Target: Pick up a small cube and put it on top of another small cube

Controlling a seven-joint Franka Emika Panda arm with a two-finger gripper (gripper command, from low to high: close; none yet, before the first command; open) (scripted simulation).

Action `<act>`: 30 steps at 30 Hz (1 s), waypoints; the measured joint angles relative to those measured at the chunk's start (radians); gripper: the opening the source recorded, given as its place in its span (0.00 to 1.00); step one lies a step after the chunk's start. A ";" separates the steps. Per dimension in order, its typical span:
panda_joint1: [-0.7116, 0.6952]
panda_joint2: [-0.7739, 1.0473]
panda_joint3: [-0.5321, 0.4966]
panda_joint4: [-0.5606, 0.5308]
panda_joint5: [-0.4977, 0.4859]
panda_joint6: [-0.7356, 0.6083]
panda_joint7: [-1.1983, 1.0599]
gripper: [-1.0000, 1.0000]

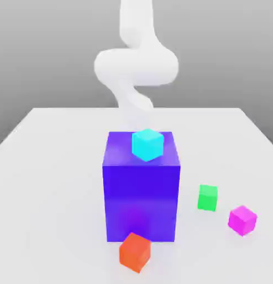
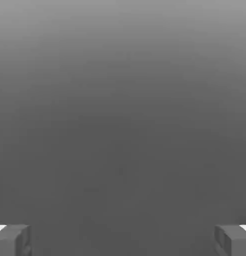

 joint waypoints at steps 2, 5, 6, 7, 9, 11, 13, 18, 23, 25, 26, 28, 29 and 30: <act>0.062 0.057 -0.021 -0.019 0.019 0.028 -0.097 0.50; 0.148 0.138 -0.049 -0.047 0.048 0.067 -0.236 0.50; 0.173 0.164 -0.054 -0.056 0.059 0.080 -0.283 0.50; 0.200 0.191 -0.062 -0.065 0.069 0.093 -0.330 0.50; 0.252 0.245 -0.075 -0.083 0.089 0.119 -0.422 0.50; 0.302 0.299 -0.084 -0.100 0.109 0.144 -0.515 0.50; 0.348 0.353 -0.090 -0.118 0.129 0.169 -0.607 0.50; 0.450 0.487 -0.089 -0.163 0.171 0.233 -0.833 0.50; 0.524 0.618 -0.061 -0.208 0.192 0.299 -1.044 0.50; 0.560 0.668 -0.046 -0.227 0.187 0.327 -1.118 0.50; 0.574 0.693 -0.040 -0.236 0.181 0.341 -1.153 0.50; 0.598 0.743 -0.025 -0.256 0.160 0.370 -1.215 0.50; 0.610 0.767 -0.020 -0.265 0.145 0.385 -1.244 0.50; 0.618 0.790 -0.017 -0.275 0.125 0.400 -1.269 0.50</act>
